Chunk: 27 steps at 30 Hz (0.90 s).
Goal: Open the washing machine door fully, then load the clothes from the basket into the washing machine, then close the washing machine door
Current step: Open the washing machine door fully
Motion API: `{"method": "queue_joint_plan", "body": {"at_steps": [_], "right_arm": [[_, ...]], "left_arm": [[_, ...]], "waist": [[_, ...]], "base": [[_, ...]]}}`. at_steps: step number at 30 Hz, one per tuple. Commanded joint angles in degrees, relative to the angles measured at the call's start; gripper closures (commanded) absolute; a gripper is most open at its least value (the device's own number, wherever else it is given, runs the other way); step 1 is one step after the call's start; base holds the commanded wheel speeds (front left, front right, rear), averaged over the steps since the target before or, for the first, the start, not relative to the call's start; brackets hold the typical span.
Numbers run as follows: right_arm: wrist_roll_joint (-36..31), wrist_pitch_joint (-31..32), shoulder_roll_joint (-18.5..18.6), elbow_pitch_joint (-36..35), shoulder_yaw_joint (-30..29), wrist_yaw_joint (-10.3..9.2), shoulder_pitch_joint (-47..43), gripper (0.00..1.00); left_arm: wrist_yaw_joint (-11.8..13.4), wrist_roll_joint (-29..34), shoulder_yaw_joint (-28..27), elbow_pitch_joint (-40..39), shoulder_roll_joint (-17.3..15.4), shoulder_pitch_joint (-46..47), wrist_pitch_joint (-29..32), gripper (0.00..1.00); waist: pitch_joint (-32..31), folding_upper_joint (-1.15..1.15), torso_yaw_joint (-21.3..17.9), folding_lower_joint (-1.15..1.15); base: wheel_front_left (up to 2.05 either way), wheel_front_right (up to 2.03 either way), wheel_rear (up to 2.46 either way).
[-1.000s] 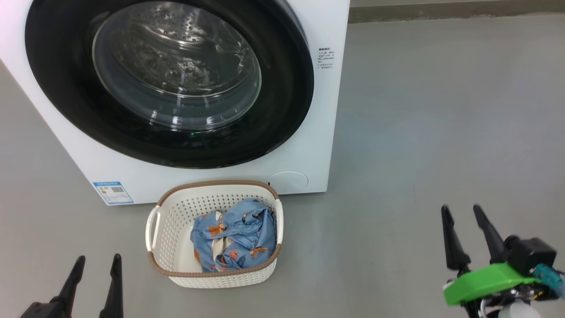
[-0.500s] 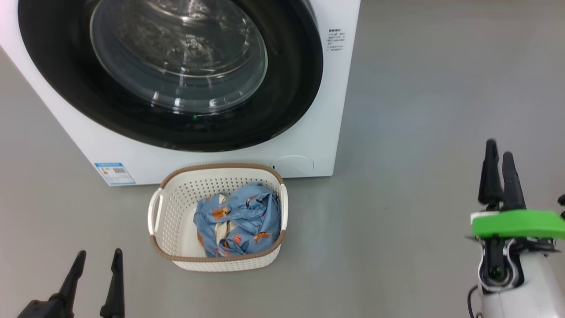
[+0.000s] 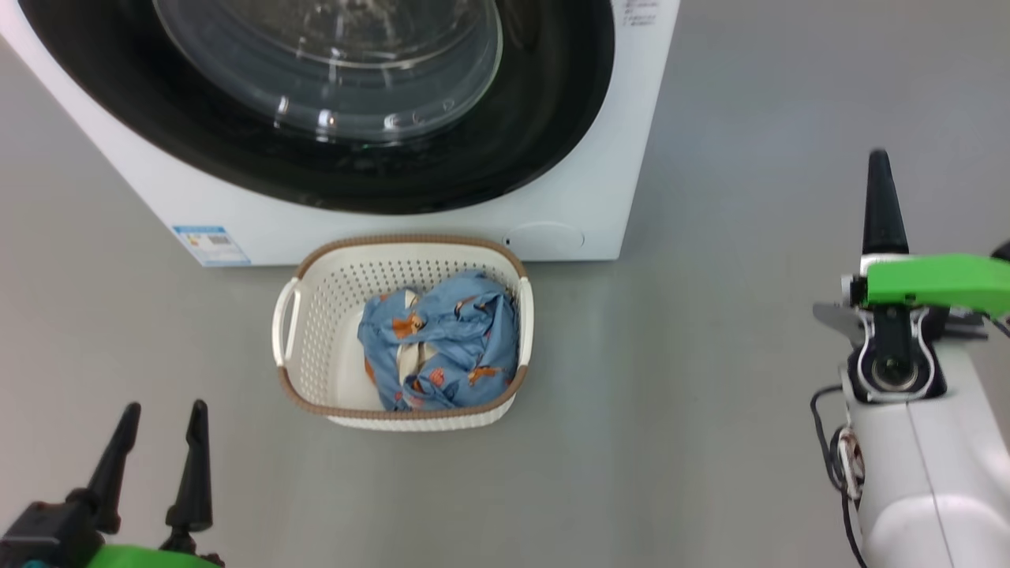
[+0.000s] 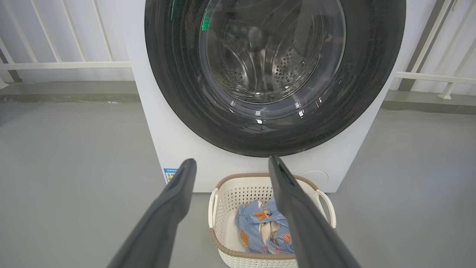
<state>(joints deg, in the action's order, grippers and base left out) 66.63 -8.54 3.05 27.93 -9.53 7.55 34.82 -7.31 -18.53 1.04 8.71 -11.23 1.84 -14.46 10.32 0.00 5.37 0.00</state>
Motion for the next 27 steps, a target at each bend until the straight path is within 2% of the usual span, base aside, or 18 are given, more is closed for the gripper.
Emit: {"method": "queue_joint_plan", "body": {"at_steps": [1, 10, 27], "right_arm": [[1.2, 1.3, -0.2, -1.0, 1.7, -0.06, 2.9, 1.00], [2.5, 10.7, -0.2, 2.7, 0.1, -0.06, 12.0, 1.00], [-2.8, 25.6, -0.2, 11.5, -3.3, -0.06, 28.9, 1.00]], "left_arm": [[-0.2, -0.7, -1.9, -1.6, -2.0, 2.4, -0.5, 0.00], [-0.2, -2.3, -1.2, -3.0, -2.6, 4.8, -0.5, 0.00], [-0.2, -4.6, 1.4, -4.3, -3.0, 8.9, -0.5, 0.00]], "waist": [[2.2, 0.00, 1.2, 0.00], [7.1, 0.00, 2.9, 0.00], [12.6, 0.00, 4.8, 0.00]], "base": [[0.00, 0.00, 0.00], [0.00, 0.00, 0.00], [0.00, 0.00, 0.00]]}}
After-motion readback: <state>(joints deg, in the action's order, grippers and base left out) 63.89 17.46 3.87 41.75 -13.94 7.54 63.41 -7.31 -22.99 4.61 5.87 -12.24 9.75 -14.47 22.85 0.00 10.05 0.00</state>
